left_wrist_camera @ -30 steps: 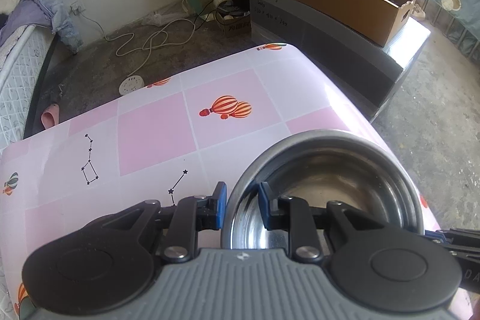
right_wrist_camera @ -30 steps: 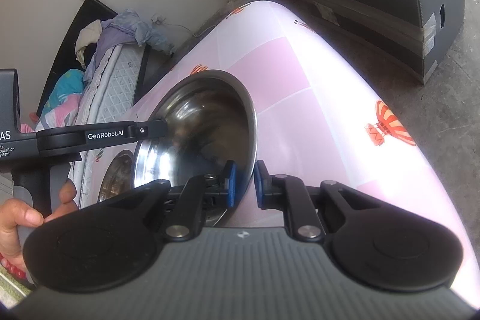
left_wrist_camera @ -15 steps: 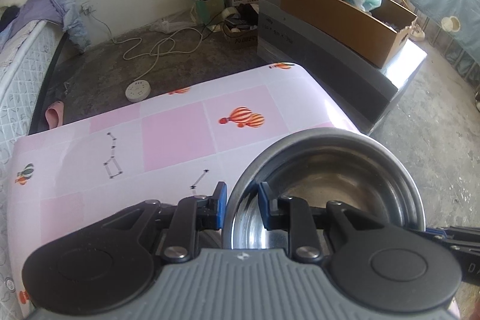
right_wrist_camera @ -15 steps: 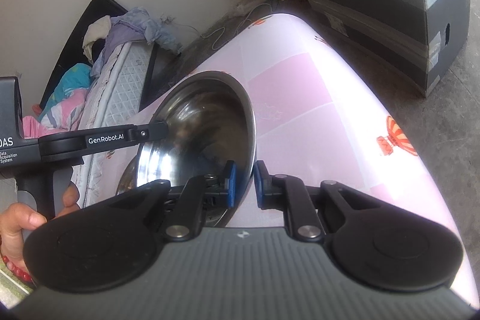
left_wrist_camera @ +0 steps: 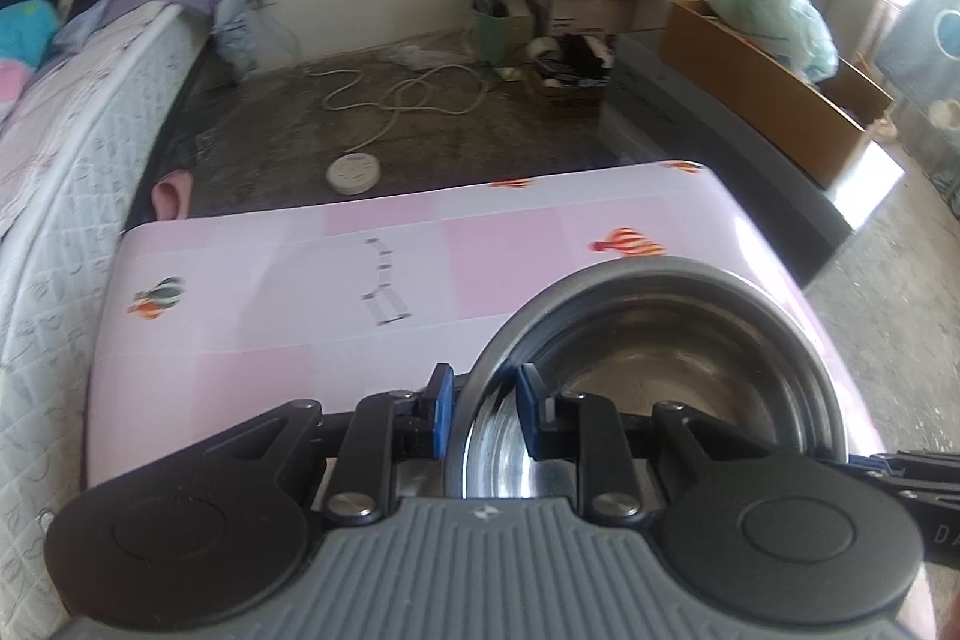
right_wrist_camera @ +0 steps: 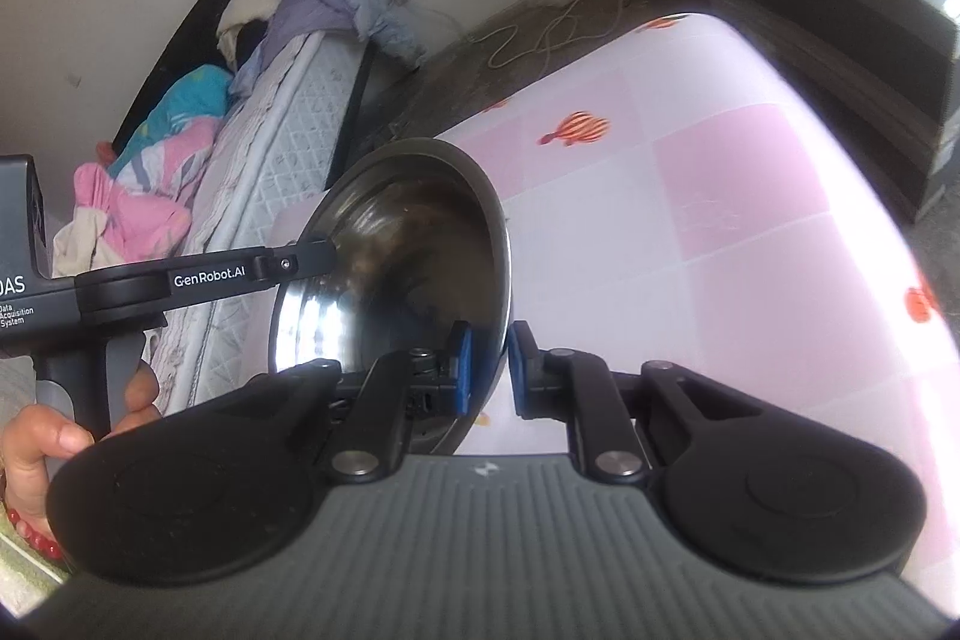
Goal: Organize plates and bowls
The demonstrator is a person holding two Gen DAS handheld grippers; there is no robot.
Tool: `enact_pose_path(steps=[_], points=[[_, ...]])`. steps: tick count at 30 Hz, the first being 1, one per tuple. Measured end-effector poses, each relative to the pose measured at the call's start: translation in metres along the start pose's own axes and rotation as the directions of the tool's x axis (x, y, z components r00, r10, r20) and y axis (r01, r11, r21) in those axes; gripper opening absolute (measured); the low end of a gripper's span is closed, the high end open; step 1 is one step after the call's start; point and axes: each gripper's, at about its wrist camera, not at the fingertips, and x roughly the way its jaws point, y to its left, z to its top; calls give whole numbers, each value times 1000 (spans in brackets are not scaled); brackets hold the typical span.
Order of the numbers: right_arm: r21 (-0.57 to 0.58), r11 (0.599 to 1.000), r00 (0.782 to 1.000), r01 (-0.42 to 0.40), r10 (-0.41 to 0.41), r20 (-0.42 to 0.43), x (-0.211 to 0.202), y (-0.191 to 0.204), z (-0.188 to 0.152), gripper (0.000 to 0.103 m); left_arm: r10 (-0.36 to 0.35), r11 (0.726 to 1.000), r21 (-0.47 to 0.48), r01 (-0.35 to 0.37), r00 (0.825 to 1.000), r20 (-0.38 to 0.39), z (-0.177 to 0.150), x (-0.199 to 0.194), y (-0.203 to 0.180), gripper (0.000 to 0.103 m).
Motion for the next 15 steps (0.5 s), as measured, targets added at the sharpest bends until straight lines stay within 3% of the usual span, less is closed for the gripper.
enact_pose_path(steps=[7,15], points=[[-52,998,999,-18,15,-48,29,41,1,12,39,997,-58,-42,999,-37,-10,9,42,23],[-77,997,994,7,-16,-112,62,52,-6,12,52,996,-63,-58,994,-92,-26,27,51,23]])
